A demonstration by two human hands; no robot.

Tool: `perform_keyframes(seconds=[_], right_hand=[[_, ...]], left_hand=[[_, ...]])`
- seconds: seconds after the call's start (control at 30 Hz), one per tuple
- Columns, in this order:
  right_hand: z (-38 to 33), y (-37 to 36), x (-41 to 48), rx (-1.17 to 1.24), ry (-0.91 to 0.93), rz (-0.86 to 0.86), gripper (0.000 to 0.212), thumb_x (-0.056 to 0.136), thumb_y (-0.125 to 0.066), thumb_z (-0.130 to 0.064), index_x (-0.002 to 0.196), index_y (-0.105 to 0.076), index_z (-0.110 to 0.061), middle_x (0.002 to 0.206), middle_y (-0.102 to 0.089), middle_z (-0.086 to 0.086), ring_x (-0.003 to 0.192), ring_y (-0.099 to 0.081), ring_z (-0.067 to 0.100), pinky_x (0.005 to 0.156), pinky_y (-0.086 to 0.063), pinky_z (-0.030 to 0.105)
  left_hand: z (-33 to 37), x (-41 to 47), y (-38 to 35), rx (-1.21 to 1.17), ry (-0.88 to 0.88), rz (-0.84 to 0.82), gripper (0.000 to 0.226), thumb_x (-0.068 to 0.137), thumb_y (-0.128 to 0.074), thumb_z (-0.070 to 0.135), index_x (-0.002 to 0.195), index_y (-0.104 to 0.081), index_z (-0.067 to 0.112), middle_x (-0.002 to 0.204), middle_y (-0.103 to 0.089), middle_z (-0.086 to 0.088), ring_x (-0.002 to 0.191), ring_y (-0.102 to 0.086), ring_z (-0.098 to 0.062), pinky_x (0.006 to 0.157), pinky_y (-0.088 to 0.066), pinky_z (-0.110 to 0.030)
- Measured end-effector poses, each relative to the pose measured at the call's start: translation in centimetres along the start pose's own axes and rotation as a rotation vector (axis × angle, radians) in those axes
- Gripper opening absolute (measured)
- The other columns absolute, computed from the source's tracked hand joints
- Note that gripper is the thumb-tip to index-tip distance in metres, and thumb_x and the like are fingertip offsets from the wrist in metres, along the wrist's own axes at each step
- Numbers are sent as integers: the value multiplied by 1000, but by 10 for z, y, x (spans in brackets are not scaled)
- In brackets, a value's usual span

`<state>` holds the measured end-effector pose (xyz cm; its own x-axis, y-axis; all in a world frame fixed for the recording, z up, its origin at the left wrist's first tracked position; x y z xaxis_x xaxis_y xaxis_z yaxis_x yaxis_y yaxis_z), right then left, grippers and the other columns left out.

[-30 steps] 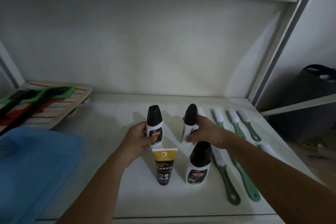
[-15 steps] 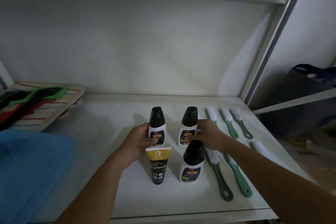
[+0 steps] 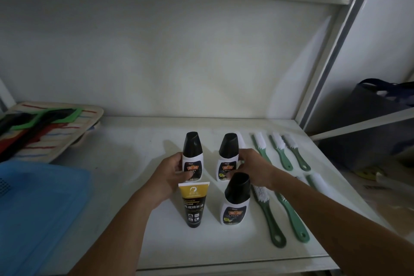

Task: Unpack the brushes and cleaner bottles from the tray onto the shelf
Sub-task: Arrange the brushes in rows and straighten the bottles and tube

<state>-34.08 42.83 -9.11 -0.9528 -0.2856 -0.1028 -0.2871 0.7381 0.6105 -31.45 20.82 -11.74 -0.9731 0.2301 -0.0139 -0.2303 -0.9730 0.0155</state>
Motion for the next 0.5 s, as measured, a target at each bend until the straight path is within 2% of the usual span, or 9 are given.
perform_keyframes(seconds=[0.07,0.17,0.23,0.33,0.5], right_hand=[[0,-1,0,7,-4,-4,32,77,-81,-5,106,-71,-15,101,-76,1,90,-74,20,81,-62,41],[2,-1,0,7,-10,-2,32,77,-81,-6,106,-71,-15,102,-76,1,91,-74,21,83,-62,42],[4,-2,1,10,-15,-6,32,77,-81,-5,106,-71,-16,102,-76,1,91,-74,22,83,-62,44],[4,-2,0,-8,-21,-8,29,77,-80,-4,103,-72,-17,99,-76,0,88,-74,22,83,-61,45],[1,-3,-2,-29,-19,-11,31,78,-79,-2,104,-72,-17,99,-75,-5,90,-74,24,84,-61,47]], left_hand=[[0,0,0,4,5,-6,44,67,-75,15,110,-66,18,106,-75,-4,102,-68,-20,89,-51,-36],[0,-1,-1,-2,22,-12,47,66,-77,17,111,-66,17,104,-76,-2,100,-70,-16,87,-52,-33],[-2,-1,0,0,34,-11,51,60,-79,21,110,-67,18,104,-77,-3,100,-70,-19,89,-54,-39],[-4,-1,0,9,45,-4,46,63,-76,13,108,-68,20,104,-76,-4,104,-69,-27,98,-50,-51],[-4,-3,0,98,62,-4,46,71,-76,9,113,-66,26,113,-75,-1,112,-66,-25,104,-48,-53]])
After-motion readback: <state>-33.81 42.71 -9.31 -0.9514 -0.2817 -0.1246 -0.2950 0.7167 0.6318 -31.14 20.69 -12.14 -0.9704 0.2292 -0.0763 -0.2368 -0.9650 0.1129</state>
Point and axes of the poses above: each hand's wrist, its own x-axis towards the middle knuckle, its own y-axis out of the back of the hand, z = x × y, the point moved 7 cm from there along x, towards the middle knuckle
